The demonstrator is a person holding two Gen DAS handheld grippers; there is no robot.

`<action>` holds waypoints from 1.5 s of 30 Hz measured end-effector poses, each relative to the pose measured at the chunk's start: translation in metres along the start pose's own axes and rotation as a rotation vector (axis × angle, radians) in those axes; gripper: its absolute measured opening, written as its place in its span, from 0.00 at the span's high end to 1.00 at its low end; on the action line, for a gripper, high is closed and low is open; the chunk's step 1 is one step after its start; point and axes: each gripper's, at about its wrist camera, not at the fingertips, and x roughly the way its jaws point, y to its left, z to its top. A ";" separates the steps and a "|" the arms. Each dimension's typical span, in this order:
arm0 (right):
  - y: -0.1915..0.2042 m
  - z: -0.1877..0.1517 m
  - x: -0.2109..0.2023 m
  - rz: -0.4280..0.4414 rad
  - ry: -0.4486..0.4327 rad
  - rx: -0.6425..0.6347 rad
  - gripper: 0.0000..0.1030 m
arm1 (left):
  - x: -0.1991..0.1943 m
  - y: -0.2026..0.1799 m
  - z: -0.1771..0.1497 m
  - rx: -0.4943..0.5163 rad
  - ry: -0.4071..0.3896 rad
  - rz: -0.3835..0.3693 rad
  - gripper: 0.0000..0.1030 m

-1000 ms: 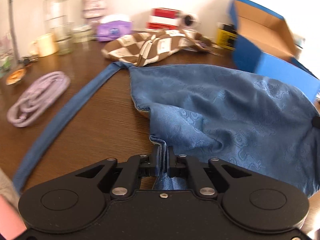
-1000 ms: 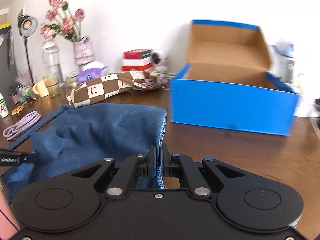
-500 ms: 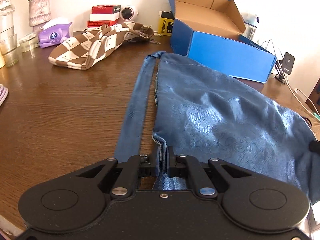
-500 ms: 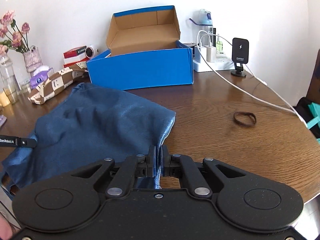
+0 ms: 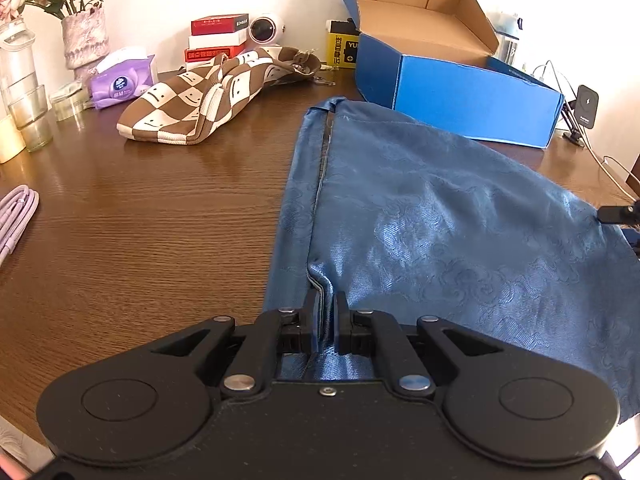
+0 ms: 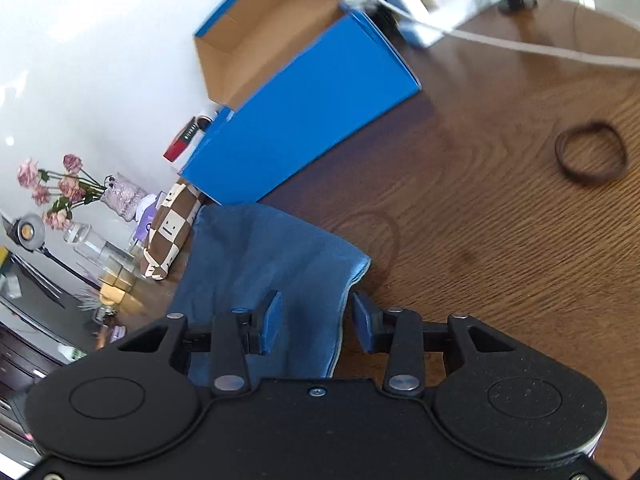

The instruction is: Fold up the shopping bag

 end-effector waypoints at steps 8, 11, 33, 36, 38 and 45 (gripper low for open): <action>-0.014 0.029 0.039 0.123 0.048 0.079 0.59 | 0.003 0.005 0.003 0.009 0.016 -0.010 0.92; -0.015 0.038 0.050 0.152 0.035 0.092 0.72 | 0.003 0.004 0.004 0.018 0.019 0.000 0.92; 0.143 -0.242 0.057 -0.104 -0.061 -2.099 0.73 | 0.004 0.006 0.002 0.026 0.005 -0.009 0.90; 0.151 -0.228 0.045 -0.136 -0.097 -2.008 0.51 | 0.004 0.007 0.002 0.027 0.004 -0.014 0.90; 0.157 -0.216 0.032 -0.128 -0.100 -1.917 0.49 | 0.005 0.009 0.002 0.023 0.000 -0.021 0.89; 0.163 -0.131 0.002 -0.005 -0.002 -1.334 0.47 | 0.005 0.007 0.002 0.047 -0.003 -0.012 0.88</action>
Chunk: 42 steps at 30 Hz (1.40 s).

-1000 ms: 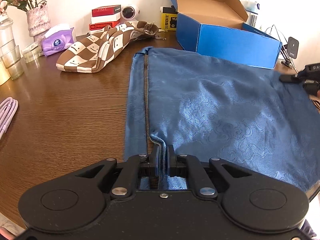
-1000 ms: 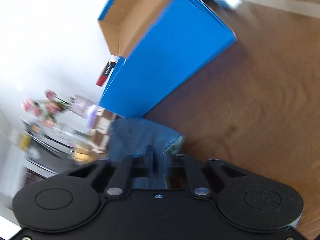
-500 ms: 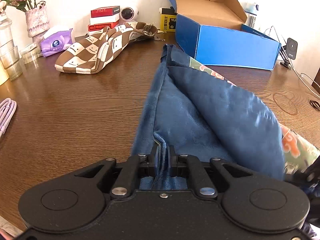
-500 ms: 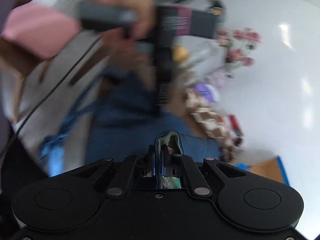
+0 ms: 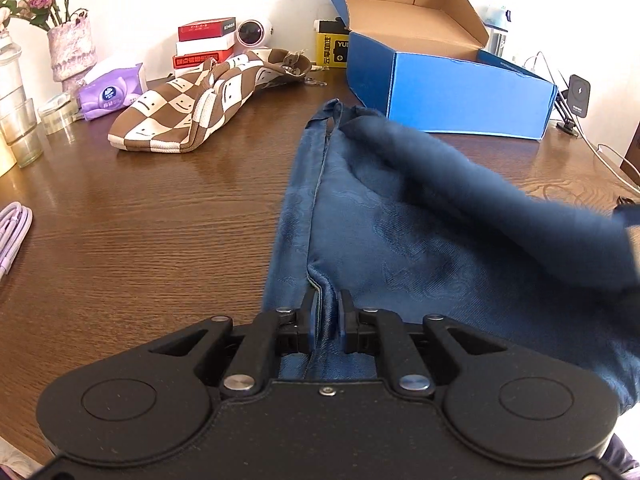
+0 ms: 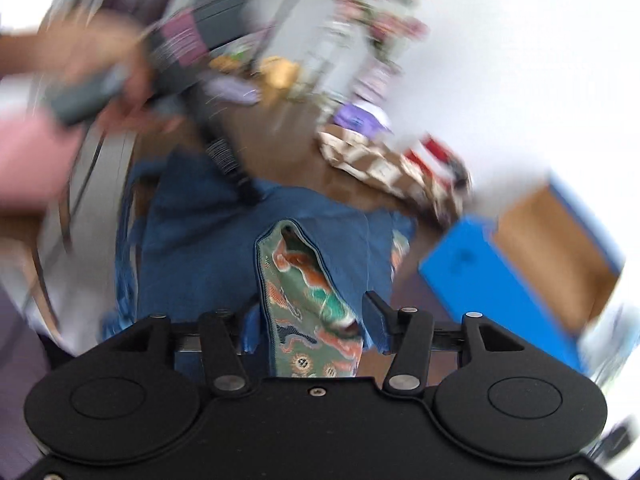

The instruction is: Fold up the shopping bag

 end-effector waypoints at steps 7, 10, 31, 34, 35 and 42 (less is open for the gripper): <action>-0.115 -0.029 0.009 0.360 -0.024 0.912 0.44 | -0.001 -0.002 -0.002 0.009 -0.005 0.008 0.88; -0.134 -0.060 0.036 0.379 0.055 1.204 0.43 | -0.001 -0.004 -0.002 0.019 -0.006 0.015 0.88; -0.118 -0.105 0.111 0.413 -0.002 1.777 0.80 | -0.002 -0.011 -0.003 0.089 -0.015 0.087 0.88; -0.113 -0.092 0.113 0.404 0.041 1.764 0.73 | -0.003 -0.012 -0.003 0.094 -0.018 0.088 0.88; -0.112 -0.091 0.113 0.397 0.027 1.765 0.71 | -0.003 -0.012 -0.004 0.095 -0.019 0.087 0.88; -0.107 -0.080 0.125 0.242 -0.060 1.677 0.90 | -0.004 -0.011 -0.004 0.084 -0.021 0.090 0.88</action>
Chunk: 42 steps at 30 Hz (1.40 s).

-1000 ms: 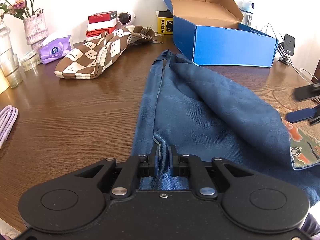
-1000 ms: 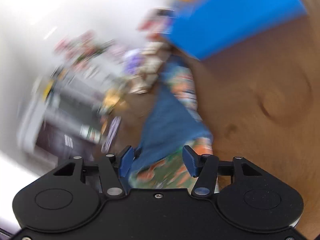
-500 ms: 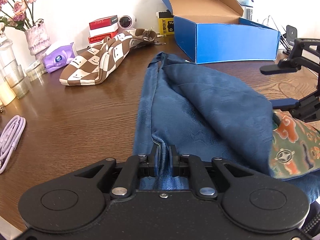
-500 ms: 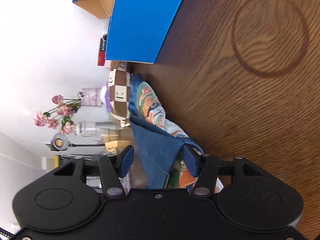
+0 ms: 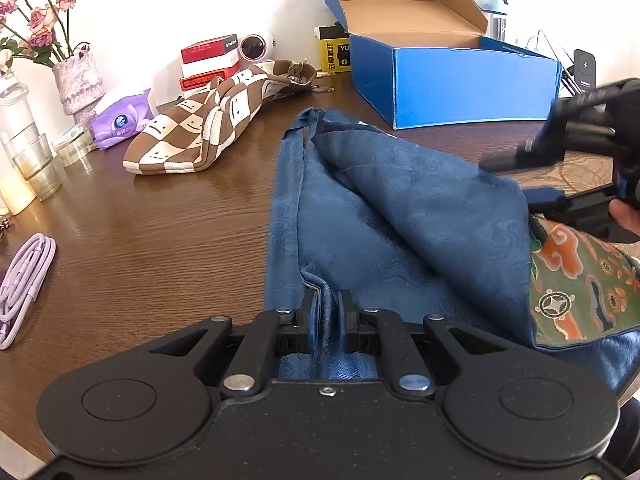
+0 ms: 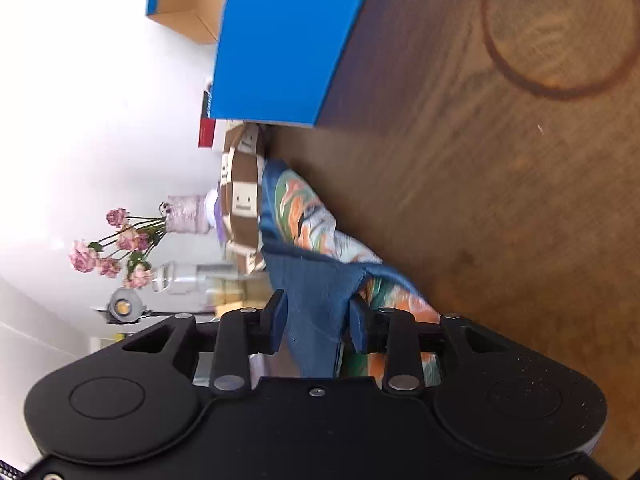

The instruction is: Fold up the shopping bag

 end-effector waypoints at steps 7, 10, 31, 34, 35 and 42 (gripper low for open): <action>0.061 -0.013 -0.029 -0.102 -0.127 -0.447 0.95 | -0.011 -0.003 -0.001 0.013 -0.017 0.019 0.93; 0.088 -0.015 -0.045 -0.089 -0.176 -0.583 0.96 | -0.023 -0.002 0.003 0.014 -0.044 0.016 0.94; 0.205 0.079 -0.110 -0.311 -0.461 -1.195 0.98 | -0.058 -0.008 0.017 0.022 -0.137 -0.024 0.94; 0.199 0.094 -0.107 -0.349 -0.448 -1.162 0.98 | -0.047 -0.006 0.019 0.020 -0.118 -0.035 0.94; 0.193 0.099 -0.104 -0.371 -0.434 -1.138 0.98 | -0.042 -0.006 0.018 0.017 -0.105 -0.045 0.94; 0.121 0.131 -0.071 -0.520 -0.308 -1.006 0.97 | -0.018 -0.022 0.008 0.067 -0.029 -0.059 0.94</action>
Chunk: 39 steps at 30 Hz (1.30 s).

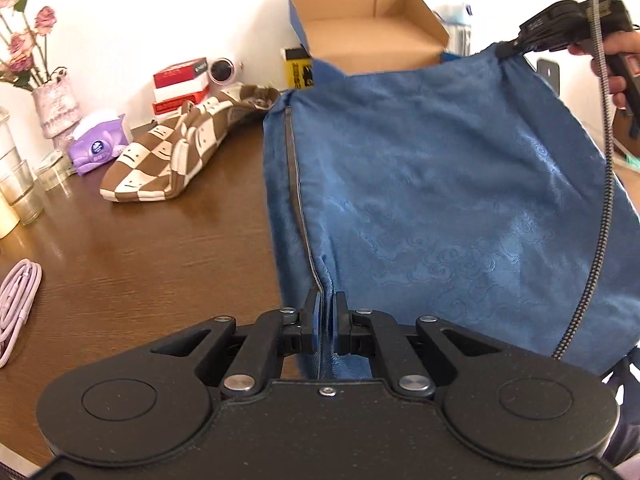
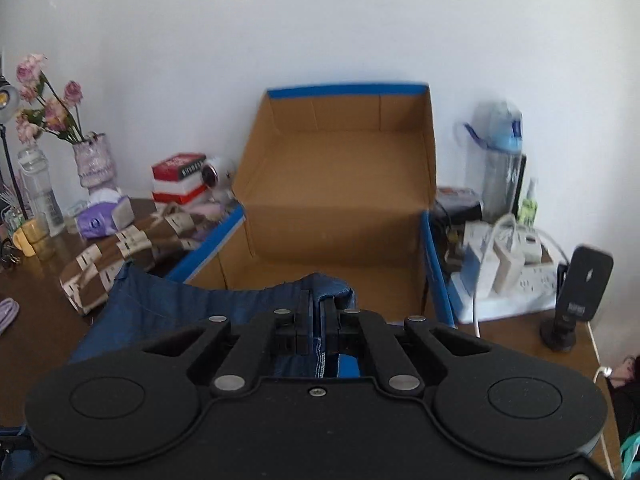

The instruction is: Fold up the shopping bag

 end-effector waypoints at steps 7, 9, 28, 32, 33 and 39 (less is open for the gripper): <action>-0.027 -0.042 0.046 -0.028 0.119 0.058 0.96 | 0.006 0.000 -0.003 0.026 0.034 0.001 0.92; -0.029 -0.046 0.052 -0.029 0.134 0.056 0.95 | 0.007 -0.005 -0.004 0.051 0.052 0.014 0.86; -0.003 -0.020 0.049 0.040 0.379 -0.227 0.15 | 0.010 -0.020 -0.008 0.139 0.050 -0.008 0.18; -0.022 -0.001 0.040 0.055 0.414 -0.220 0.15 | 0.010 -0.017 -0.007 0.097 0.051 -0.027 0.20; -0.026 0.002 0.036 0.043 0.395 -0.231 0.15 | 0.007 -0.015 -0.008 0.094 0.033 -0.041 0.20; -0.006 -0.032 -0.073 0.055 0.066 -0.474 0.15 | -0.023 0.009 -0.013 0.127 -0.147 -0.156 0.11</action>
